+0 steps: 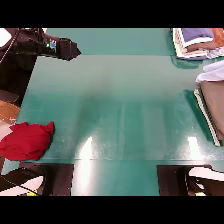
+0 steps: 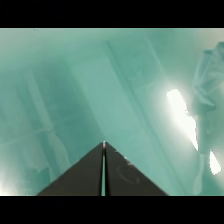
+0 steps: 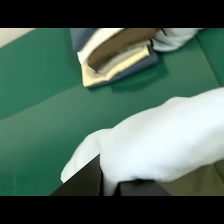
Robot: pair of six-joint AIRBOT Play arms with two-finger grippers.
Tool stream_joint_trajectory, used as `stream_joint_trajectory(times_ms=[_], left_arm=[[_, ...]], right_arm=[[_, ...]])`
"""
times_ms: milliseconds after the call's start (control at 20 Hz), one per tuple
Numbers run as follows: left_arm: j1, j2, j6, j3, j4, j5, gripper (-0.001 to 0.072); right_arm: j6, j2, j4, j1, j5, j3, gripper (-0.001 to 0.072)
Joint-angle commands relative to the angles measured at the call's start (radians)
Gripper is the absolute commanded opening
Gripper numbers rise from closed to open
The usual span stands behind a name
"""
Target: Fold the shirts.
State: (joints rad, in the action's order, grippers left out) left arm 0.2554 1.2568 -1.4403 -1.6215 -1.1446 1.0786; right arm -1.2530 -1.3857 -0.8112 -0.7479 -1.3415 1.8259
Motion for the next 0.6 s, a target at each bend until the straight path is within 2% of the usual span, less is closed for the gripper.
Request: stream_joint_trajectory(times_ms=[0, 100, 350, 500, 550], left_arm=[[0.001, 0.0, 0.001, 0.0, 0.0, 0.023, 0.0029], [0.001, 0.0, 0.002, 0.0, 0.0, 0.031, 0.0029], [0.001, 0.0, 0.01, 0.0, 0.0, 0.051, 0.0029], [0.001, 0.0, 0.038, 0.0, 0.0, 0.057, 0.0029], [0.001, 0.0, 0.039, 0.0, 0.0, 0.06, 0.0029]], right_arm=[[0.006, 0.105, -0.106, -0.083, -0.039, -0.143, 0.0018], [0.005, 0.166, -0.213, -0.116, -0.05, -0.24, 0.0018], [0.005, 0.291, -0.37, -0.195, -0.05, -0.469, 0.0019], [0.005, 0.338, -0.396, -0.237, -0.046, -0.581, 0.0023], [0.005, 0.346, -0.398, -0.25, -0.047, -0.61, 0.0051]])
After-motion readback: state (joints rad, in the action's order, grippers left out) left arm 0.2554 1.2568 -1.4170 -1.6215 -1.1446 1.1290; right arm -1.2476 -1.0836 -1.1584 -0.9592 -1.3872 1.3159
